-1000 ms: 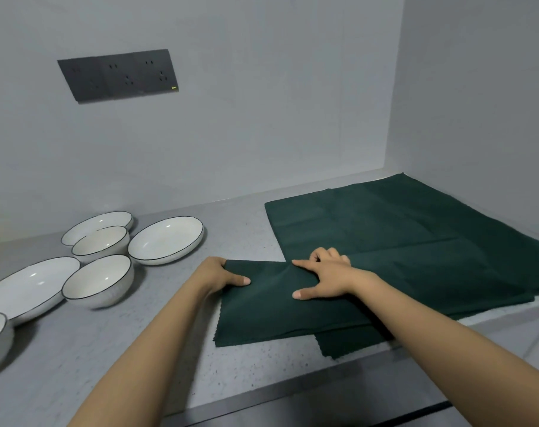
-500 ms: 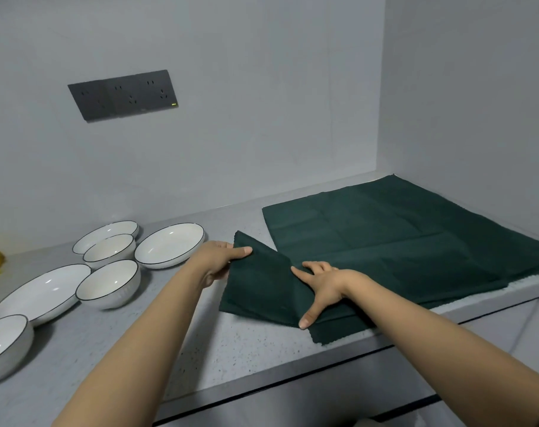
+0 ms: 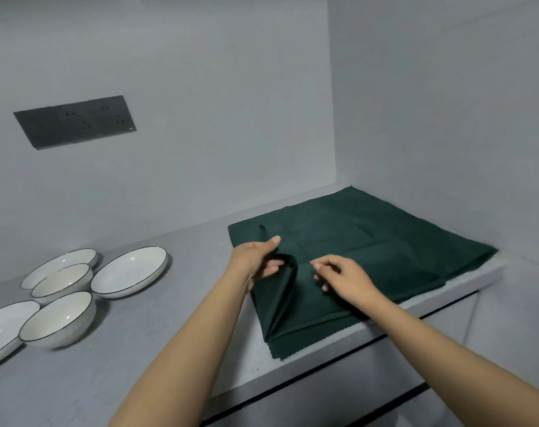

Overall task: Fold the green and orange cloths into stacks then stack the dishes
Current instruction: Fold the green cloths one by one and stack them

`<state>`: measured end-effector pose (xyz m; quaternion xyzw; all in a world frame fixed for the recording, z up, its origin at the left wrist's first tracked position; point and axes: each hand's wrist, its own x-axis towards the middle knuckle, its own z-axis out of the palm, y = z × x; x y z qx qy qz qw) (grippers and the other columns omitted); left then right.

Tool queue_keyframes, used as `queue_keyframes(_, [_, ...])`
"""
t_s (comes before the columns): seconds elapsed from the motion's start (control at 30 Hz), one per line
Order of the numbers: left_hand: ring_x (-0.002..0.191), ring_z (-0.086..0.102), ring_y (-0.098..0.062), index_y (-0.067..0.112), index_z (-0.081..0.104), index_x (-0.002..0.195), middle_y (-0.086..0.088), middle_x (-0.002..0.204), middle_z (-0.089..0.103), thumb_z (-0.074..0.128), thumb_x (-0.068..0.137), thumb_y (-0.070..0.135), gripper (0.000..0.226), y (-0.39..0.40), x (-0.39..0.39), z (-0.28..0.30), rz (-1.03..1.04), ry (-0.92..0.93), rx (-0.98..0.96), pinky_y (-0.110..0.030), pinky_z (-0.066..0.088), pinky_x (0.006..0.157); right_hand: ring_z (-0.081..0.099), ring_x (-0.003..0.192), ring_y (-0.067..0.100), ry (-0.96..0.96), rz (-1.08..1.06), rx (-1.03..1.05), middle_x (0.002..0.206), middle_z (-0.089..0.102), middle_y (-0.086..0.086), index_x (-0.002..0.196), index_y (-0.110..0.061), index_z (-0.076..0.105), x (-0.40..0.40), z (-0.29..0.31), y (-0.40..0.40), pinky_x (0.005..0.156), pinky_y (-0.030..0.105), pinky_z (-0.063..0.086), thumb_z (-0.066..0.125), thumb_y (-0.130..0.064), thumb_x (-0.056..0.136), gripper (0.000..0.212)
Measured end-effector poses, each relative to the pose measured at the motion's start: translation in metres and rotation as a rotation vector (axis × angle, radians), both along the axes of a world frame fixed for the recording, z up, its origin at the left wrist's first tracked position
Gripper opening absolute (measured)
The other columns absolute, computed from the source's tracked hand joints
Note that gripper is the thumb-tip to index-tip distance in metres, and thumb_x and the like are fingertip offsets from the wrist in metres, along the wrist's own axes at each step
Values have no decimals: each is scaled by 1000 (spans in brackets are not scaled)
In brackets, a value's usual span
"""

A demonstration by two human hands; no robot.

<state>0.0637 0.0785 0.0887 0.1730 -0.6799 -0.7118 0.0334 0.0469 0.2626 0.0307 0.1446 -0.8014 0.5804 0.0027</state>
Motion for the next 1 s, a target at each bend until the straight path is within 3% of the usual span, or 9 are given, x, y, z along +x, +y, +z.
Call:
queue_keyframes(0.2, [49, 63, -11, 10, 56, 72, -8, 69, 65, 75, 82, 21, 24, 45, -17, -38, -20, -24, -94, -20, 49, 41, 56, 49, 15, -118, -43, -52, 67, 60, -1, 97, -14, 67, 7, -7, 29, 42, 15, 35, 46, -32, 97, 27])
queue_keyframes(0.33, [51, 62, -14, 10, 56, 69, -8, 65, 64, 76, 80, 24, 27, 60, -24, -54, -30, -42, -213, -23, 51, 44, 64, 78, 10, -144, -27, -36, 91, 68, 1, 107, -20, 64, 9, -18, 31, 65, 19, 49, 49, -41, 95, 28])
queue_keyframes(0.43, [56, 62, -15, 10, 58, 71, -7, 69, 65, 74, 81, 33, 30, 64, -24, -57, -24, -42, -243, -26, 53, 49, 56, 66, 10, -95, 0, 88, 72, 57, 1, 119, -27, 52, 5, -22, 32, 62, 22, 43, 61, -34, 88, 33])
queue_keyframes(0.53, [67, 64, -18, 11, 62, 74, -2, 74, 67, 64, 87, 41, 33, 62, -25, -58, 20, 32, -370, -30, 55, 62, 46, 60, 7, -7, -12, 227, 69, 46, -5, 127, -28, 47, 0, -25, 34, 60, 21, 36, 64, -20, 82, 49])
queue_keyframes(0.63, [98, 61, -16, 21, 70, 88, 5, 98, 69, 56, 90, 26, 15, 48, -22, -66, 54, 171, -852, -26, 43, 84, 44, 59, 7, 61, -5, 259, 70, 45, -7, 125, -31, 53, 2, -27, 35, 57, 16, 35, 62, -13, 81, 48])
queue_keyframes(0.7, [122, 47, -15, 26, 69, 110, 4, 125, 61, 51, 93, 26, 25, 39, -19, -73, -1, 191, -1115, -29, 27, 100, 43, 57, 4, 96, -6, 264, 67, 43, -12, 117, -31, 60, 4, -26, 35, 55, 12, 36, 62, -11, 81, 42])
queue_keyframes(0.8, [144, 20, -14, 31, 48, 138, -3, 154, 31, 40, 99, 36, 40, 34, -17, -79, -182, 119, -1261, -31, 5, 114, 44, 61, -3, 145, 18, 320, 74, 50, -18, 110, -29, 66, 9, -25, 35, 58, 5, 35, 61, -11, 82, 35])
queue_keyframes(0.87, [147, 7, -16, 34, 33, 146, -4, 159, 16, 31, 100, 44, 47, 34, -17, -84, -290, 61, -1337, -38, -2, 118, 46, 64, -3, 178, 29, 366, 86, 56, -12, 107, -27, 70, 9, -27, 34, 59, 4, 33, 61, -13, 82, 30])
queue_keyframes(1.0, [148, -4, -19, 40, 15, 150, -5, 161, 2, 21, 99, 53, 52, 37, -19, -91, -393, -11, -1435, -43, -9, 118, 48, 64, 1, 205, 25, 387, 79, 52, -12, 99, -23, 73, 10, -31, 32, 62, 11, 37, 61, -13, 82, 23])
